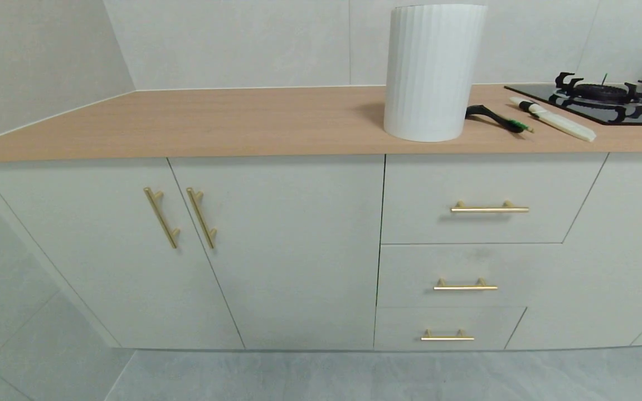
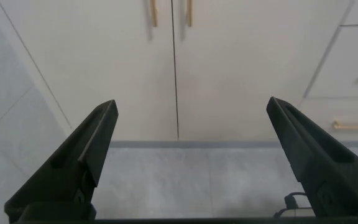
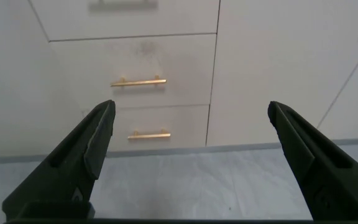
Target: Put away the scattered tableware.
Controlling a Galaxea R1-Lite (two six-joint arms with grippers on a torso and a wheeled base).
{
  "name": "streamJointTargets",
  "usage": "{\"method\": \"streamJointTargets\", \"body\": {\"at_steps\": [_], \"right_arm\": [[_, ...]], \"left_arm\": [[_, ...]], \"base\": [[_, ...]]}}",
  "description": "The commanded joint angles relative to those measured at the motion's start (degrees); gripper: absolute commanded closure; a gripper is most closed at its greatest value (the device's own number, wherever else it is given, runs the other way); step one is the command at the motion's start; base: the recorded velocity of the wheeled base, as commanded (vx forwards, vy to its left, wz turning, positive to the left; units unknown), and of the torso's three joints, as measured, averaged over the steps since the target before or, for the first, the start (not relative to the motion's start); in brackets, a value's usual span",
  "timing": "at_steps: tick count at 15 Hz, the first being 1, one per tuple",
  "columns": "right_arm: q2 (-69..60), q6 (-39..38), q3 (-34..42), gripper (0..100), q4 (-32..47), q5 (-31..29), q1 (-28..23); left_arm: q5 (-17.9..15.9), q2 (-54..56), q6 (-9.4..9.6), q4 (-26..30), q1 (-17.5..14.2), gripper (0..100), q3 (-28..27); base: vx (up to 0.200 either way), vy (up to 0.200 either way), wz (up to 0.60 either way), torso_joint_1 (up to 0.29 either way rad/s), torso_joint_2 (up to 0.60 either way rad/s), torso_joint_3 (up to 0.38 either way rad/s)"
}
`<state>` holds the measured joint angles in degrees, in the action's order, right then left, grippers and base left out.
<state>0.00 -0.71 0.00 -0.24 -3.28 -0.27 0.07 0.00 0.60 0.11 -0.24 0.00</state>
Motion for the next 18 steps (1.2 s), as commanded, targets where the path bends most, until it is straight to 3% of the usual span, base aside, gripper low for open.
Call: {"method": "streamJointTargets", "body": {"at_steps": [1, 9, 11, 12, 13, 15, 18], "right_arm": [[0.1, 0.0, 0.0, 0, 0.0, -0.1, 0.0], [0.0, 1.6, 0.0, 0, 0.0, 0.6, 0.0], [1.4, 0.0, -5.3, 0, -0.5, 2.1, 0.6], [6.4, -4.6, -12.4, 0, 0.2, 4.0, 2.8], [12.7, -4.7, -14.7, 0, 1.5, 5.4, 5.5], [26.3, -2.7, -15.3, 0, 1.7, 6.3, 9.8], [49.2, -0.3, -16.6, 0, -2.0, 5.9, 11.1]], "left_arm": [[0.0, 0.0, -0.07, 0.0, 0.0, 0, 0.0], [0.1, 0.0, -0.33, 0.0, 0.0, 0, 0.0], [0.1, 0.0, -0.33, 0.0, 0.0, 0, 0.0], [0.1, 0.0, -0.33, 0.0, 0.0, 0, 0.0], [0.1, 0.0, -0.33, 0.0, 0.0, 0, 0.0], [0.1, 0.0, -0.33, 0.0, 0.0, 0, 0.0], [0.1, 0.0, -0.33, 0.0, 0.0, 0, 0.0]], "base": [[0.0, 0.0, 0.0, 0.0, 0.0, 0.0], [0.0, 0.0, 0.0, 0.0, 0.0, 0.0], [0.0, 0.0, 0.0, 0.0, 0.0, 0.0], [0.0, 0.0, 0.0, 0.0, 0.0, 0.0], [0.0, 0.0, 0.0, 0.0, 0.0, 0.0], [0.0, 0.0, 0.0, 0.0, 0.0, 0.0], [0.0, 0.0, 0.0, 0.0, 0.0, 0.0]]}}
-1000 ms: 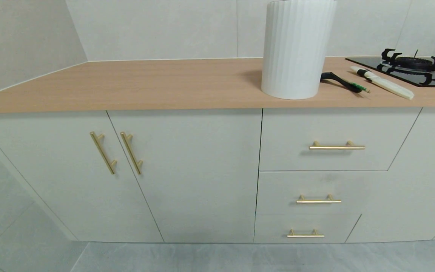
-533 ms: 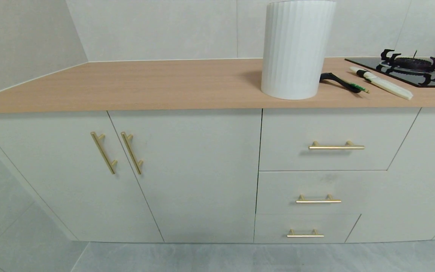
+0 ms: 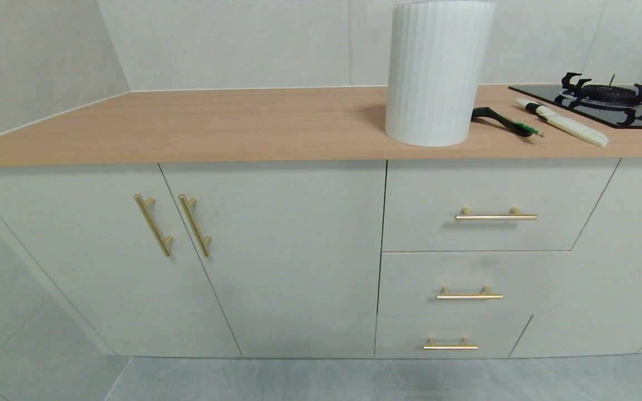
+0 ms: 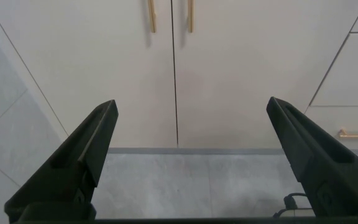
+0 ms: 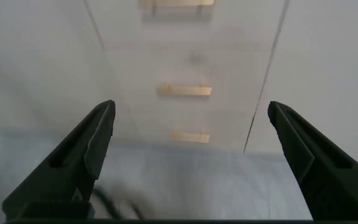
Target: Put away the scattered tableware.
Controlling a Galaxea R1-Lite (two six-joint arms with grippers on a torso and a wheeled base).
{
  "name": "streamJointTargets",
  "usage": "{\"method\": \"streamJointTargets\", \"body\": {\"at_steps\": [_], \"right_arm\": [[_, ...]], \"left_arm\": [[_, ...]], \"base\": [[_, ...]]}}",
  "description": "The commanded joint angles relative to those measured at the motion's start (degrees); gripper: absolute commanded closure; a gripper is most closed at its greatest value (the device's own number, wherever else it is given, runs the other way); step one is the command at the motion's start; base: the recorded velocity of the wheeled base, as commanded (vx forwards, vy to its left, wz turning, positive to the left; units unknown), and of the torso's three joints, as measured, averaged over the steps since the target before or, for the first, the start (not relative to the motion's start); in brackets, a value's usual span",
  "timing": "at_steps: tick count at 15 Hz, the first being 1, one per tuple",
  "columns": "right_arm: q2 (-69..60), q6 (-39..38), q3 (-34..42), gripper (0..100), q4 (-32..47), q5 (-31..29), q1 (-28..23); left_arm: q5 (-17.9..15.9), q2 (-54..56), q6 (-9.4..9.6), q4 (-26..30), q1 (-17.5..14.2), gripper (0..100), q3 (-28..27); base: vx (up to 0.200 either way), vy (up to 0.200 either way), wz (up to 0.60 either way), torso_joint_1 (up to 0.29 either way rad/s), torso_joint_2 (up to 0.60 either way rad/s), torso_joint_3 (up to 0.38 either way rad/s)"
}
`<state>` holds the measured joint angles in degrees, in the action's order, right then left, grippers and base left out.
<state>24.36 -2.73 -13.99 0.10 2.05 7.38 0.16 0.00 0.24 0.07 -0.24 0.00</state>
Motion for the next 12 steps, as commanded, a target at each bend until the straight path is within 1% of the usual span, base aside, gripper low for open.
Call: {"method": "streamJointTargets", "body": {"at_steps": [1, 4, 6, 9, 10, 11, 12], "right_arm": [[33.7, 1.9, -3.8, 0, -6.3, 1.0, 3.5], [58.2, 1.6, -7.3, 0, -18.0, 0.9, 3.4], [70.9, 1.4, -8.3, 0, -28.2, 0.6, 3.5], [85.9, 1.6, -10.0, 0, -43.3, 0.0, 3.3], [87.9, 1.6, -10.5, 0, -45.1, -0.3, 3.3], [92.3, 1.5, -12.5, 0, -48.0, -1.3, 3.2], [94.7, 1.1, -14.0, 0, -49.3, -1.8, 2.6]], "left_arm": [[0.0, 0.0, 0.02, 0.0, 0.0, 0, 0.0], [0.0, 0.0, 0.02, 0.0, 0.0, 0, 0.0], [0.0, 0.0, 0.02, 0.0, 0.0, 0, 0.0], [0.0, 0.0, 0.02, 0.0, 0.0, 0, 0.0], [0.0, 0.0, 0.02, 0.0, 0.0, 0, 0.0], [0.0, 0.0, 0.02, 0.0, 0.0, 0, 0.0], [0.0, 0.0, 0.02, 0.0, 0.0, 0, 0.0]], "base": [[0.0, 0.0, 0.0, 0.0, 0.0, 0.0], [0.0, 0.0, 0.0, 0.0, 0.0, 0.0], [0.0, 0.0, 0.0, 0.0, 0.0, 0.0], [0.0, 0.0, 0.0, 0.0, 0.0, 0.0], [0.0, 0.0, 0.0, 0.0, 0.0, 0.0], [0.0, 0.0, 0.0, 0.0, 0.0, 0.0], [0.0, 0.0, 0.0, 0.0, 0.0, 0.0]]}}
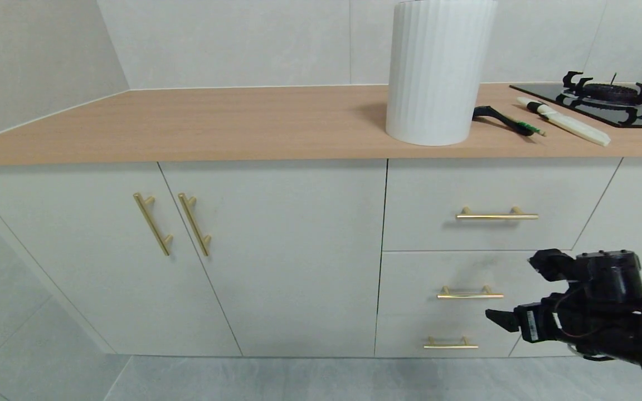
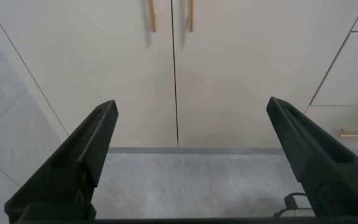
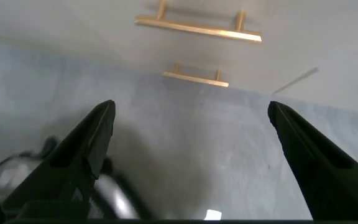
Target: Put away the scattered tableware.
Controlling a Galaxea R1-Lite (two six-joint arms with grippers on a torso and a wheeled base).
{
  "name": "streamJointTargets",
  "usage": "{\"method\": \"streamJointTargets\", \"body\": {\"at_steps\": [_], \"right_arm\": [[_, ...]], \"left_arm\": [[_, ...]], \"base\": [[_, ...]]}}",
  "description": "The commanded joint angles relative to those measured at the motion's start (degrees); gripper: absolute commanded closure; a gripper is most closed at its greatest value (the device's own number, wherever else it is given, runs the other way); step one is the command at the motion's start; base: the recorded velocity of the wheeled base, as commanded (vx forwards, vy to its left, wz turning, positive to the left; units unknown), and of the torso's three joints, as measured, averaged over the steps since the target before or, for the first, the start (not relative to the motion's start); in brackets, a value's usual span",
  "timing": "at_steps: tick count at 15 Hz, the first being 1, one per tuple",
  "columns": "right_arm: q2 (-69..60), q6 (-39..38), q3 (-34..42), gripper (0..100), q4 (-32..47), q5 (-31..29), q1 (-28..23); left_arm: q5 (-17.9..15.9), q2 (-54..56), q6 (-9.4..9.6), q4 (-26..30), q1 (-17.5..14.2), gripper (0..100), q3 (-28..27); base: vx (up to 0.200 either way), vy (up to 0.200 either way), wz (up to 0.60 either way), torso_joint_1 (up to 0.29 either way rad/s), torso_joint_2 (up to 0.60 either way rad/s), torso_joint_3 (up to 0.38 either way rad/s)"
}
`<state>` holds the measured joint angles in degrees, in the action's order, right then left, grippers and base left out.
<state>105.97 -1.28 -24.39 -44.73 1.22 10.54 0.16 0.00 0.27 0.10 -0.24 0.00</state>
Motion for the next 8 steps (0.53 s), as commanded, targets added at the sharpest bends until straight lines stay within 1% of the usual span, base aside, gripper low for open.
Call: {"method": "streamJointTargets", "body": {"at_steps": [1, 3, 5, 6, 7, 8], "right_arm": [[15.5, -0.7, -4.7, 0, -6.5, -0.9, -1.3], [20.8, -0.4, -7.6, 0, -12.1, -1.0, -1.4], [23.0, -0.5, -10.1, 0, -13.3, -1.7, -1.4], [23.7, -1.0, -11.7, 0, -13.4, -3.2, -1.4], [23.8, -2.5, -12.3, 0, -14.0, -4.7, -1.4], [23.9, -3.6, -12.3, 0, -15.0, -5.0, -1.4]], "left_arm": [[0.0, 0.0, 0.0, 0.0, 0.0, 0, 0.0], [0.0, 0.0, 0.0, 0.0, 0.0, 0, 0.0], [0.0, 0.0, 0.0, 0.0, 0.0, 0, 0.0], [0.0, 0.0, 0.0, 0.0, 0.0, 0, 0.0], [0.0, 0.0, 0.0, 0.0, 0.0, 0, 0.0], [0.0, 0.0, 0.0, 0.0, 0.0, 0, 0.0]], "base": [[0.0, 0.0, 0.0, 0.0, 0.0, 0.0], [0.0, 0.0, 0.0, 0.0, 0.0, 0.0], [0.0, 0.0, 0.0, 0.0, 0.0, 0.0], [0.0, 0.0, 0.0, 0.0, 0.0, 0.0], [0.0, 0.0, 0.0, 0.0, 0.0, 0.0], [0.0, 0.0, 0.0, 0.0, 0.0, 0.0]]}}
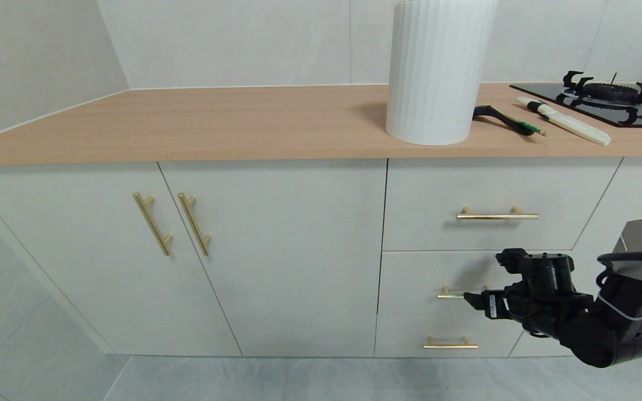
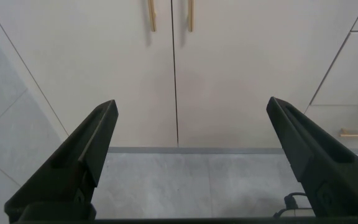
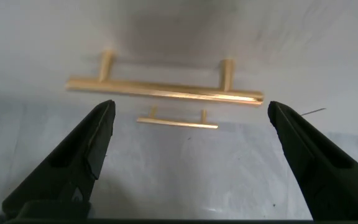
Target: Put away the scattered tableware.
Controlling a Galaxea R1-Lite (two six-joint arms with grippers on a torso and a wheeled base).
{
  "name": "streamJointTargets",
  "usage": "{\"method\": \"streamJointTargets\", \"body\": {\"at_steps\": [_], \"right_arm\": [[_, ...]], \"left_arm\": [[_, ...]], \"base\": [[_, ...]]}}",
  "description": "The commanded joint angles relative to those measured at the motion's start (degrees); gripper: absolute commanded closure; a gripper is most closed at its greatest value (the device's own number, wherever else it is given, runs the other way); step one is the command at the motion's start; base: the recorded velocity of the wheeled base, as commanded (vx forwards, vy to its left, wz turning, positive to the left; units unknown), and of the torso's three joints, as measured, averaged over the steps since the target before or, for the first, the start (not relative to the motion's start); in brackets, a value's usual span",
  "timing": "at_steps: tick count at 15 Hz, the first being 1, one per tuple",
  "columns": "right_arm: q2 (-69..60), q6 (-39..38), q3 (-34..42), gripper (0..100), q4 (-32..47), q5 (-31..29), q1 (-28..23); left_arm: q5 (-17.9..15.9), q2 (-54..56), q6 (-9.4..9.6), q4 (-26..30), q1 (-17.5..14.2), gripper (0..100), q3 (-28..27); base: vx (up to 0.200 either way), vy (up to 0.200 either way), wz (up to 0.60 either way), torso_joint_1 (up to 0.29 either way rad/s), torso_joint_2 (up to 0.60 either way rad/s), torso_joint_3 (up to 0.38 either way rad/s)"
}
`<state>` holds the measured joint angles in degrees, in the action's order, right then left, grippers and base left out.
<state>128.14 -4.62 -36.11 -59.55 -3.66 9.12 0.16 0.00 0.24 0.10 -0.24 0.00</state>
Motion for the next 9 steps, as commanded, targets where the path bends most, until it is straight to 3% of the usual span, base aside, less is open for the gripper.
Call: {"method": "streamJointTargets", "body": {"at_steps": [1, 9], "right_arm": [[1.9, -0.6, -0.7, 0, -1.3, -0.3, 0.0], [6.3, -1.4, -4.2, 0, -3.8, -3.9, 0.1]], "left_arm": [[0.0, 0.0, 0.02, 0.0, 0.0, 0, 0.0], [0.0, 0.0, 0.02, 0.0, 0.0, 0, 0.0]], "base": [[0.0, 0.0, 0.0, 0.0, 0.0, 0.0], [0.0, 0.0, 0.0, 0.0, 0.0, 0.0]]}}
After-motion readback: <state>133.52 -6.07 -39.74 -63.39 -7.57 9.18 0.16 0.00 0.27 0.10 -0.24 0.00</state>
